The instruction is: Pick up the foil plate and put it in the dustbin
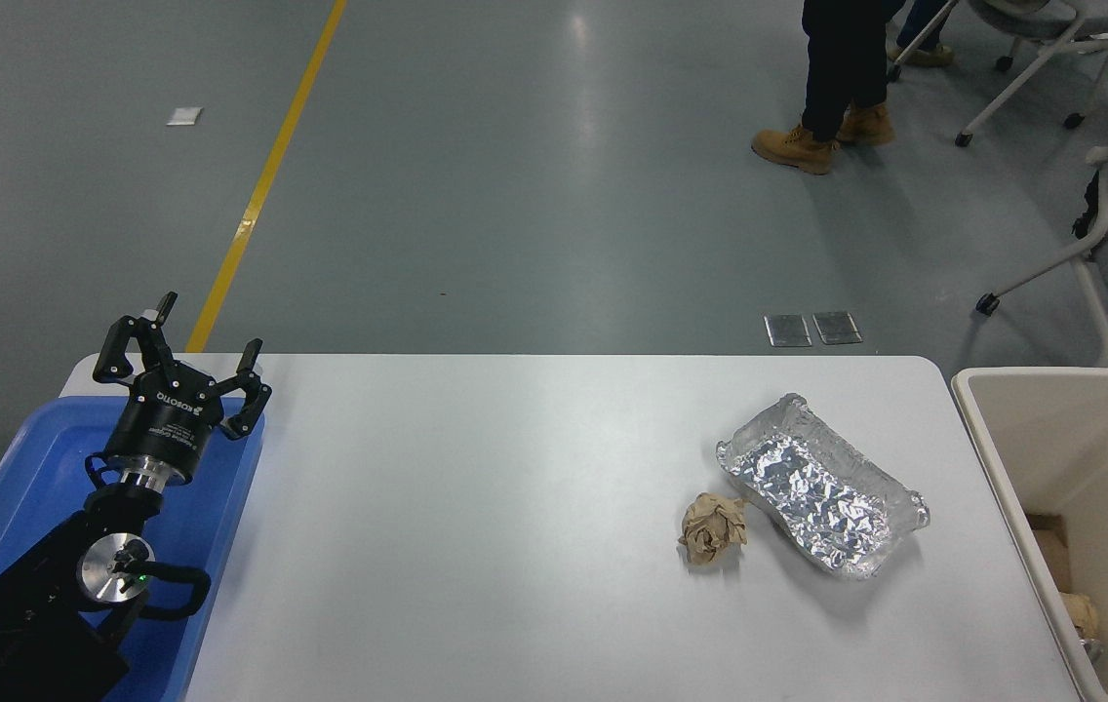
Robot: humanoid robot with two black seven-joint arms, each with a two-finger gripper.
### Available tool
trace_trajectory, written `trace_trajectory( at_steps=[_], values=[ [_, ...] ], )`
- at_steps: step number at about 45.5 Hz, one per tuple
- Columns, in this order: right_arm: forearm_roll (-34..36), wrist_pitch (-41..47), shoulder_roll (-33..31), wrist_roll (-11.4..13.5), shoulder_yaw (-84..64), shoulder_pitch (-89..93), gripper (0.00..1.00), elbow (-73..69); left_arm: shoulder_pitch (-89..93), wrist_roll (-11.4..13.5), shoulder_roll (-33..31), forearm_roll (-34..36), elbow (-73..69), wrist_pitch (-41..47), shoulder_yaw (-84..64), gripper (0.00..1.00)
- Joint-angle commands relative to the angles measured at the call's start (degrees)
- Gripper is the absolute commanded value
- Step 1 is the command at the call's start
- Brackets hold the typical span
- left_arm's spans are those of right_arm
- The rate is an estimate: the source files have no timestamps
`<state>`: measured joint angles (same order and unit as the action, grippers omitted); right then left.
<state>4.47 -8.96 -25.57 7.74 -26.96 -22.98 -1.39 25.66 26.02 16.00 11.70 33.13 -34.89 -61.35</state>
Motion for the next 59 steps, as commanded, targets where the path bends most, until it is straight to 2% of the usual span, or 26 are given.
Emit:
trace_trajectory(
  at_steps=[1, 13, 14, 17, 20, 22, 23, 25, 26, 38, 48, 59],
  values=[
    [-0.1, 0.0, 0.2, 0.0, -0.2, -0.5, 0.0, 0.0, 0.0, 0.0, 0.0, 0.0, 0.0, 0.0, 0.0, 0.98],
    [0.0, 0.0, -0.2, 0.2, -0.3, -2.2, 0.0, 0.2, 0.0, 0.0, 0.0, 0.0, 0.0, 0.0, 0.0, 0.98],
    [0.0, 0.0, -0.4, 0.3, -0.4, -2.5, 0.04, -0.1, 0.0, 0.0, 0.0, 0.0, 0.0, 0.0, 0.0, 0.98],
    [-0.1, 0.0, -1.1, 0.3, -0.5, -3.7, 0.41, -0.8, 0.0, 0.0, 0.0, 0.0, 0.0, 0.0, 0.0, 0.98],
    [-0.1, 0.0, -4.7, 0.3, -0.8, -6.5, 0.6, -2.3, 0.0, 0.0, 0.0, 0.0, 0.0, 0.0, 0.0, 0.98],
    [-0.2, 0.0, -6.9, 0.3, -0.9, -8.3, 0.65, -4.1, 0.0, 0.0, 0.0, 0.0, 0.0, 0.0, 0.0, 0.98],
    [-0.2, -0.1, -7.9, 0.3, -0.9, -9.3, 0.73, -5.0, 0.0, 0.0, 0.0, 0.0, 0.0, 0.0, 0.0, 0.98],
    [-0.2, -0.2, -9.8, 0.2, -1.5, -11.3, 0.97, -6.8, 0.0, 0.0, 0.0, 0.0, 0.0, 0.0, 0.0, 0.98],
    [-0.2, -0.2, -10.7, 0.2, -2.2, -12.5, 1.0, -7.6, 0.0, 0.0, 0.0, 0.0, 0.0, 0.0, 0.0, 0.98],
    [-0.2, -0.3, -18.8, 0.2, -15.6, -29.7, 1.0, -18.6, 0.0, 0.0, 0.0, 0.0, 0.0, 0.0, 0.0, 0.98],
    [-1.0, 0.0, -19.9, 0.2, -25.7, -47.8, 1.0, -29.6, 0.0, 0.0, 0.0, 0.0, 0.0, 0.0, 0.0, 0.98],
    [-3.1, 0.7, -18.1, 0.0, -35.8, -69.5, 1.0, -48.8, 0.0, -0.1, 0.0, 0.0, 0.0, 0.0, 0.0, 0.98]
  ],
)
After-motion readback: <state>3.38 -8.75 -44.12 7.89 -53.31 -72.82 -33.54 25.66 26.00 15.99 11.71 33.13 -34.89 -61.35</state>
